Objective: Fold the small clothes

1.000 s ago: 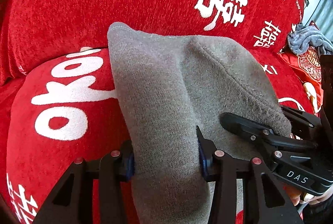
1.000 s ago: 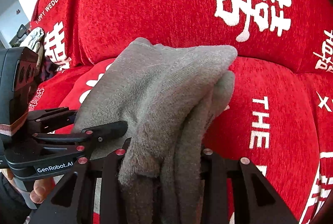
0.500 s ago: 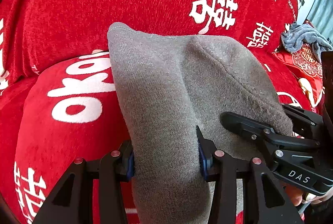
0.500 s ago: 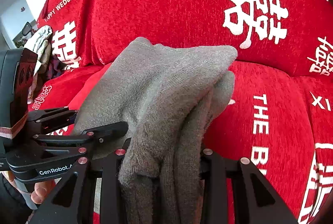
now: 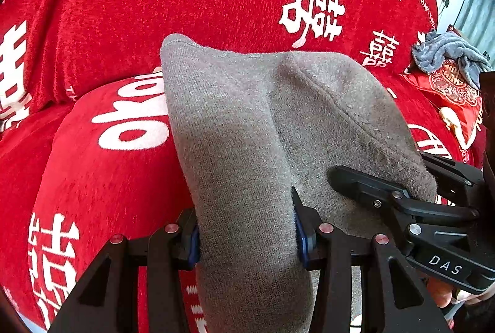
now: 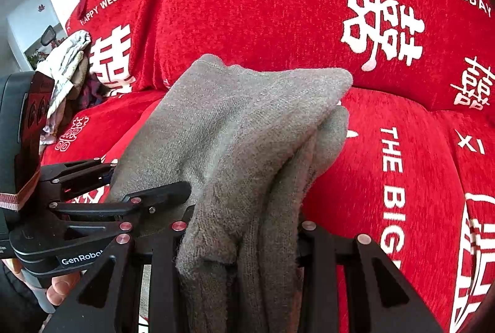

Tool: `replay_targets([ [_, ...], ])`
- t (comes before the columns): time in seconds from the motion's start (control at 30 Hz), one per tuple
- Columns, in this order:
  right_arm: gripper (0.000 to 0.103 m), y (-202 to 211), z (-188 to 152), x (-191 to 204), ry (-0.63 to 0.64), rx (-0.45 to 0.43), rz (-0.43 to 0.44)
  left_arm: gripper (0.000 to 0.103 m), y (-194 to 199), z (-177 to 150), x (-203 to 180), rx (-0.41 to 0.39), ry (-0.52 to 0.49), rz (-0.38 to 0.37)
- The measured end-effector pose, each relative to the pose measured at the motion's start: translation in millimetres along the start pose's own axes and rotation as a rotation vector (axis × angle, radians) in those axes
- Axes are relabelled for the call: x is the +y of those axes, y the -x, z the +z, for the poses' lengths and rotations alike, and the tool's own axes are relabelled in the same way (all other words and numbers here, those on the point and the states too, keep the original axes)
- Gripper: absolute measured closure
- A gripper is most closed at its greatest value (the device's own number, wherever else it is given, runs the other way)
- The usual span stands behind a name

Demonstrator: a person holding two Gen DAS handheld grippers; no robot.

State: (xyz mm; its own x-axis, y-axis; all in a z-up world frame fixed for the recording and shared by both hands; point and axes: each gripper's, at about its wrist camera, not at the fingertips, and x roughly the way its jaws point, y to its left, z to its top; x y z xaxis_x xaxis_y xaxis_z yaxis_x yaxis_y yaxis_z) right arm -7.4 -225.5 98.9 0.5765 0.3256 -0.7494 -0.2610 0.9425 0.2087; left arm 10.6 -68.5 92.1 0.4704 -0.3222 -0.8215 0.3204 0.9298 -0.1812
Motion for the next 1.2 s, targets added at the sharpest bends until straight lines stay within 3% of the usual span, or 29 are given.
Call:
replay_targets([
  [0.47, 0.066, 24.5, -32.3, 22.4, 0.017, -0.036, -0.009, 0.056, 25.3, -35.8, -7.5, -0.032, -0.026, 0.020],
  [1.2, 0.066, 17.4, -64.0, 35.8, 0.016, -0.037, -0.002, 0.056, 24.6, -70.2, -0.9, -0.028, -0.018, 0.043],
])
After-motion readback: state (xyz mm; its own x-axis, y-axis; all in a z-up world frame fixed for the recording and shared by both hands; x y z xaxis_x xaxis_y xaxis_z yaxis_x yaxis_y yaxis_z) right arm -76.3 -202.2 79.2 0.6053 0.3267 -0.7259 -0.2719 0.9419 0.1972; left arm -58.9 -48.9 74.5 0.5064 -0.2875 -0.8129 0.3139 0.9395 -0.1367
